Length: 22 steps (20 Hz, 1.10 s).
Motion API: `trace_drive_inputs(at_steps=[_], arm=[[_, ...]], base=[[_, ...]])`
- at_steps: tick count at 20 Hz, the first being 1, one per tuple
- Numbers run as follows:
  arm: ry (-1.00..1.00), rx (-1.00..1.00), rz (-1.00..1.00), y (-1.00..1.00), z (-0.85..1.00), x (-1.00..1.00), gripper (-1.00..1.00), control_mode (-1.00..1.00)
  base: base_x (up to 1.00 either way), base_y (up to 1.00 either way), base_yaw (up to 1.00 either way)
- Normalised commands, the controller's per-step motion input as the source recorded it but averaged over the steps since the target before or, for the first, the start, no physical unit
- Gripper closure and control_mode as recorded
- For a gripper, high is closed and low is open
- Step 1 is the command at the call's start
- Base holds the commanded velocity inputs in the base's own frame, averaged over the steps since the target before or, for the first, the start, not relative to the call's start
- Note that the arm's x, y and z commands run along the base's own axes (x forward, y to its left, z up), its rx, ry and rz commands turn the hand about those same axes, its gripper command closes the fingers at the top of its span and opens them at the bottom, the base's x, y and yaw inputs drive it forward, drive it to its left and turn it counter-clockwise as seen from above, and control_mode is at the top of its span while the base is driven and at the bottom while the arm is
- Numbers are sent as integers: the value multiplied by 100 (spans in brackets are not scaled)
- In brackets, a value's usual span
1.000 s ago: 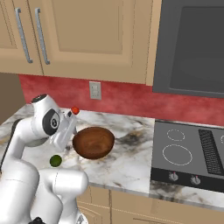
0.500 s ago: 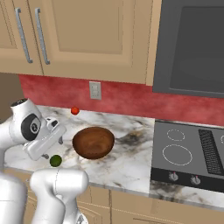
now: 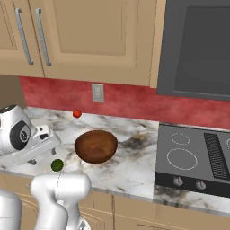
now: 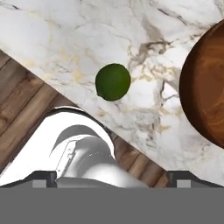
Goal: Pick both bowls and place them on the counter. Then place the lime in one bowl and place the egg in the other bowl.
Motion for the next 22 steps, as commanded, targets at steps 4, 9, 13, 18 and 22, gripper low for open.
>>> trace_drive_inputs(at_steps=[4,9,13,18,22], arm=[[-22,14,-36,-1,-2,2,-100,-100],[-13,10,-26,-3,-12,5,-100,-100],[-2,17,-23,0,-14,13,-100,-100],[0,11,-17,4,-18,31,-100,-100],[3,7,-9,1,-21,35,-100,-100]], base=[[0,0,0],[0,0,0],[0,0,0],[0,0,0],[0,0,0]])
